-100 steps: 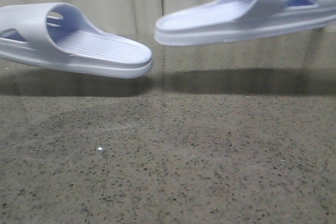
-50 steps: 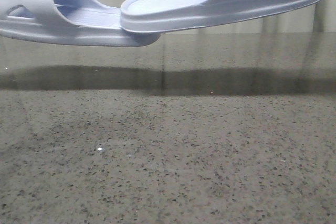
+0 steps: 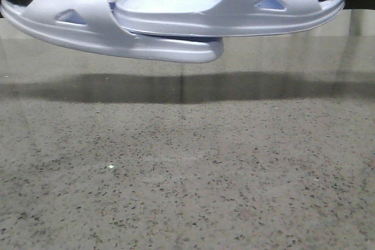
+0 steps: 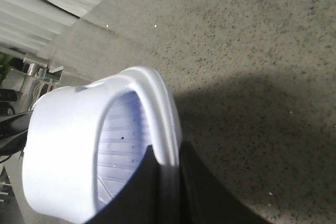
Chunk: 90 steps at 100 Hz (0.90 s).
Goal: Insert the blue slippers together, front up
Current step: 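Bring the slippers together, sliding the right gripper's slipper onto the left one, then lower the stacked slippers to the table and open both grippers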
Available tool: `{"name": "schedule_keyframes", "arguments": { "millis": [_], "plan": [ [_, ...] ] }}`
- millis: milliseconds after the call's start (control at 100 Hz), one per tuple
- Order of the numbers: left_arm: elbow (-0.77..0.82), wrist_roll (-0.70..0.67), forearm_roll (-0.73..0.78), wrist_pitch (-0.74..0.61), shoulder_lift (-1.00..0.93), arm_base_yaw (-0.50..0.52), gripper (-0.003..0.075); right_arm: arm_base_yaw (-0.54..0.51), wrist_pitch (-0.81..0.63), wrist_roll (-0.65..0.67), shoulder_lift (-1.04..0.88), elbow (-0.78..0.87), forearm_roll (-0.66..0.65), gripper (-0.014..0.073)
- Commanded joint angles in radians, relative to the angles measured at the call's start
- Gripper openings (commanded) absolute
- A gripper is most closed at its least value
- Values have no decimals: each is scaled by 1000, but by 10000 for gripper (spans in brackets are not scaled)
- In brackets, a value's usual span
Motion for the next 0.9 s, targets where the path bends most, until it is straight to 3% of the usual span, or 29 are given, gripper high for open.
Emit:
{"name": "schedule_keyframes", "arguments": {
  "millis": [0,230,530,720,790,890],
  "plan": [
    [-21,-4,-108,99,-26,-26,15,31,31,-41,0,-33,102,-100],
    [-21,-2,-129,99,-24,-62,15,160,31,-105,101,-41,214,-100],
    [-21,-2,-128,99,-24,-82,15,310,12,-105,192,-142,219,-100],
    [-21,-2,-128,99,-24,-86,15,338,8,-105,207,-195,207,-97],
    [-21,-2,-128,99,-24,-78,15,330,17,-105,207,-195,188,-57],
    [-21,-2,-128,99,-24,-55,15,305,50,-105,207,-195,147,101]
  ]
}}
